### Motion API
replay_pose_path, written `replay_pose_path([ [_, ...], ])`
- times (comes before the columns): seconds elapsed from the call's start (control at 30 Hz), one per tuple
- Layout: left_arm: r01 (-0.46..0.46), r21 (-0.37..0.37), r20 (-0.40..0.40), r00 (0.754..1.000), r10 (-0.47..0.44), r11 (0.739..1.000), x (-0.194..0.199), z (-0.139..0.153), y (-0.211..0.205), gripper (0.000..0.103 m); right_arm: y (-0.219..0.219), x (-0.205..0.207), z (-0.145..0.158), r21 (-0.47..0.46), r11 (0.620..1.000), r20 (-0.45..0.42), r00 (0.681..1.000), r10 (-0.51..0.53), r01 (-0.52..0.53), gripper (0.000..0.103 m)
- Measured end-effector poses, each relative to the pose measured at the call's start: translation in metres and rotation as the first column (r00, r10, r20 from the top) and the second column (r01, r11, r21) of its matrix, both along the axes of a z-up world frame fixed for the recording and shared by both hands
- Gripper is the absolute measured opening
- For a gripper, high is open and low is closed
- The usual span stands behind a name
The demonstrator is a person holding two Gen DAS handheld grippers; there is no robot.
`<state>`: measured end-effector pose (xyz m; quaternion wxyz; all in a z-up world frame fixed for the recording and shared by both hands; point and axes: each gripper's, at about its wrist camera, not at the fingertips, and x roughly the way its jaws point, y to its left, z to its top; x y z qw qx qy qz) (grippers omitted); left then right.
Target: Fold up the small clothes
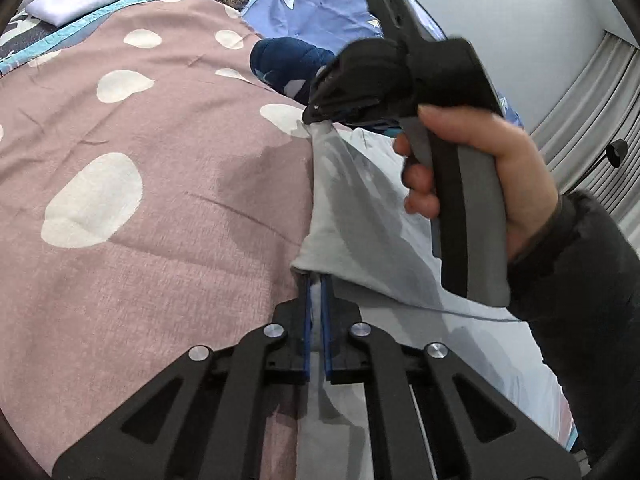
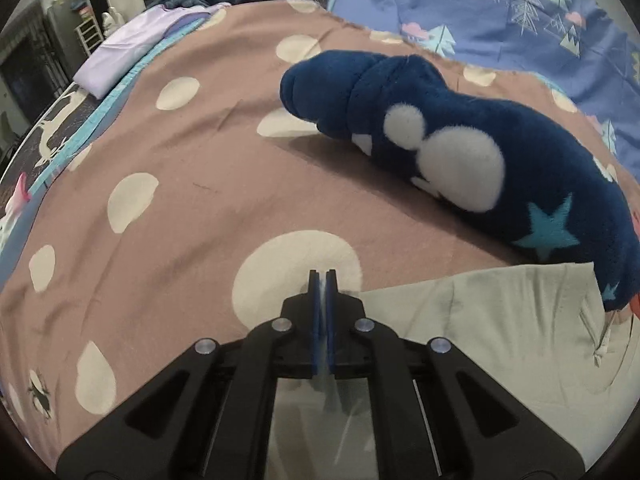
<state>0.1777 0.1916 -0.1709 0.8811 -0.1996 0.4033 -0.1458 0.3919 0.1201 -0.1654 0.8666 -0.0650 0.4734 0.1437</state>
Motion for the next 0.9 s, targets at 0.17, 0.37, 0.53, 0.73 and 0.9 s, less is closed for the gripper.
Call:
replay_pose_path([
  [0.17, 0.002, -0.023, -0.006, 1.000, -0.002, 1.000, 0.002, -0.003, 0.008, 0.007, -0.053, -0.050, 0.049, 0.149, 0.988, 0.131, 0.990, -0.052, 0.032, 0.048],
  [0.37, 0.003, -0.031, -0.002, 1.000, -0.003, 1.000, -0.002, -0.002, 0.009, 0.007, -0.155, -0.161, 0.063, 0.160, 0.984, 0.237, 0.964, -0.120, 0.083, 0.051],
  [0.53, 0.006, -0.006, 0.015, 1.000, -0.006, 1.000, -0.004, 0.001, 0.006, 0.007, -0.274, -0.208, 0.001, 0.177, 0.892, 0.013, 0.905, -0.425, 0.416, 0.021],
  [0.73, -0.085, 0.061, 0.038, 0.996, 0.083, 0.995, -0.010, 0.010, 0.012, 0.005, -0.337, -0.225, -0.038, 0.493, 0.757, -0.060, 0.885, -0.462, 0.429, 0.000],
  [0.9, -0.048, 0.158, 0.178, 0.984, 0.019, 0.986, -0.032, 0.064, -0.017, 0.005, -0.332, -0.230, -0.037, 0.471, 0.775, -0.028, 0.885, -0.464, 0.421, 0.000],
])
